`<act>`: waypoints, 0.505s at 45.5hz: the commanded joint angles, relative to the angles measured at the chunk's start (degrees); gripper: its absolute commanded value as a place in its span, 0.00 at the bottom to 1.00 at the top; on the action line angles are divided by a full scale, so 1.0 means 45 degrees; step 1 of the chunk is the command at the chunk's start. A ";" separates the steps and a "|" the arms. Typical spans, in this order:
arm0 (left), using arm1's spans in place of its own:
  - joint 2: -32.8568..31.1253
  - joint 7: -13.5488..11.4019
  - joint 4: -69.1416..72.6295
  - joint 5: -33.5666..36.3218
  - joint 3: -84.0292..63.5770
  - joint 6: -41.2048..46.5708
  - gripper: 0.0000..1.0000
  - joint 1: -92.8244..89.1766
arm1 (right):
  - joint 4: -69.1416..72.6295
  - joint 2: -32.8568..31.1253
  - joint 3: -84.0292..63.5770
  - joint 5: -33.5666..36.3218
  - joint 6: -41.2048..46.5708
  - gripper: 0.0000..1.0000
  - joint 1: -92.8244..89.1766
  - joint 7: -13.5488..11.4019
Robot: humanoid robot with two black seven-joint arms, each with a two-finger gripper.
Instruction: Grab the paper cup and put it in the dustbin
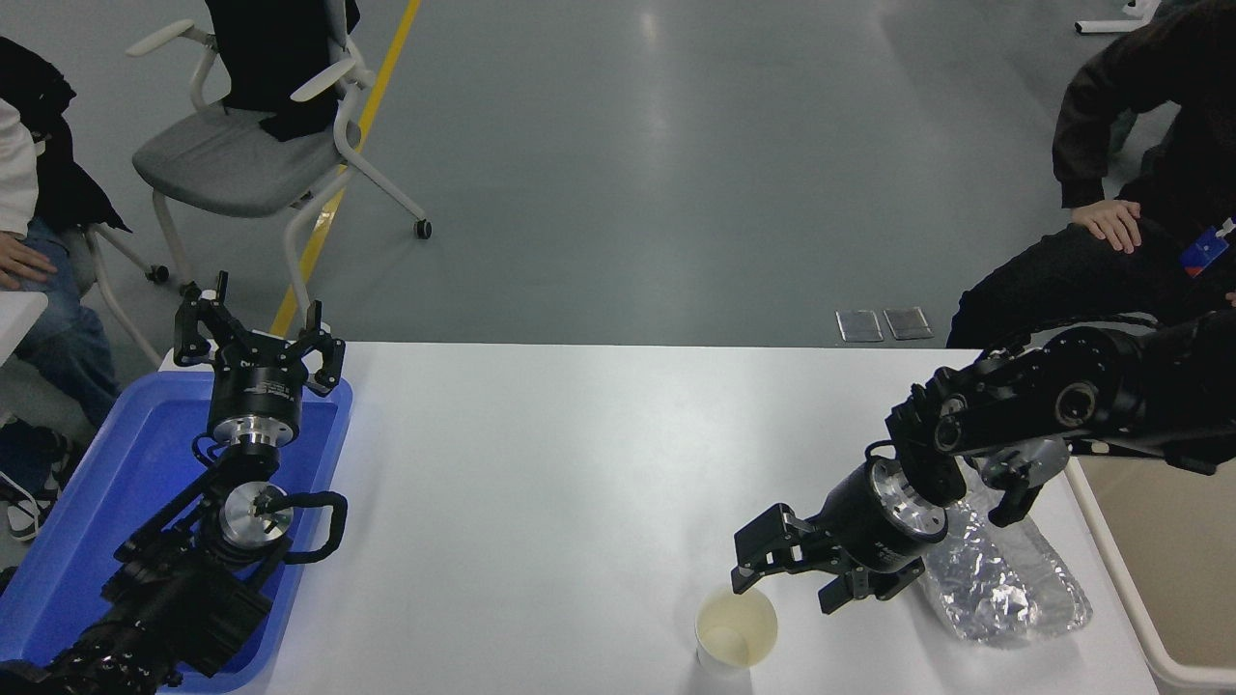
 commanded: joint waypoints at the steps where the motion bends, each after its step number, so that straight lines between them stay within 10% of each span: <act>1: 0.0000 0.0004 0.0001 0.0007 0.0009 0.0000 0.99 0.0000 | -0.0662 0.0174 0.0580 -0.0682 -0.0215 1.00 -0.1224 0.0017; 23: 0.0000 0.0004 0.0001 0.0007 0.0009 0.0000 0.99 0.0000 | -0.1229 0.0389 0.0521 -0.1776 -0.1132 0.87 -0.1986 0.0114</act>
